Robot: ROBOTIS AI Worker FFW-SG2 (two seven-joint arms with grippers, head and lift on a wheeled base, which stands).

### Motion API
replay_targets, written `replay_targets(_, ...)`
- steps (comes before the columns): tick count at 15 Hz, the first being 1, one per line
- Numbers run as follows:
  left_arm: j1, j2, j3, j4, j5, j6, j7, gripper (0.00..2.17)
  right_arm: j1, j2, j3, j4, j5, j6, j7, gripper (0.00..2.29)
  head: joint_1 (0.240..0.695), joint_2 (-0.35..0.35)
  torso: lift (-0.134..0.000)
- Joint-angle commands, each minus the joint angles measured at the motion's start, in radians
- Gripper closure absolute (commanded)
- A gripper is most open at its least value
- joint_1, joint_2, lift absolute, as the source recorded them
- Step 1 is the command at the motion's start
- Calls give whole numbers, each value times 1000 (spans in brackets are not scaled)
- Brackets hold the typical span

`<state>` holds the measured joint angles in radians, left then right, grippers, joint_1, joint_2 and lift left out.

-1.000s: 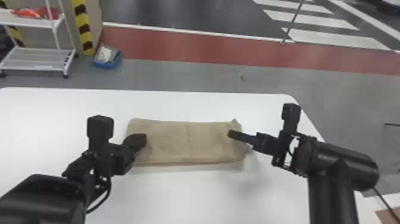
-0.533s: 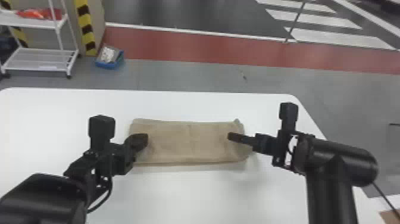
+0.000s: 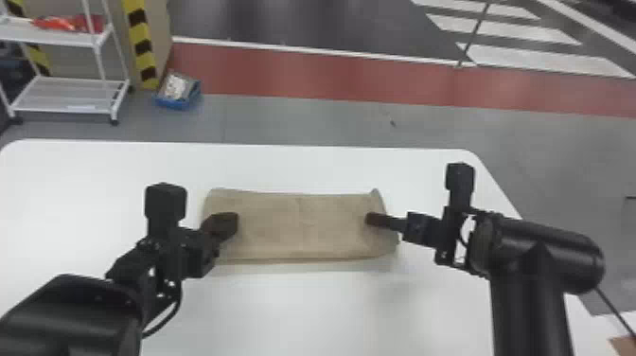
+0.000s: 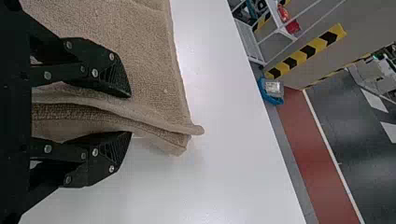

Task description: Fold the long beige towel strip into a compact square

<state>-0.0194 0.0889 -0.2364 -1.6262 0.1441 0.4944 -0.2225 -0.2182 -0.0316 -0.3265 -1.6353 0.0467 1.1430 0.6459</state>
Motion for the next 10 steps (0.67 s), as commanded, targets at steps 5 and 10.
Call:
replay_targets(5,-4,-12,-3,8,-14,17,2,1922,23,2,-55,-64,-171,56,51,1207,695,-183,-124)
replay_targets(10,-7,-18,-18,29,-17,17,2,1919,31,15,-83,-100,-266,65,69,1204,695,-177,-124)
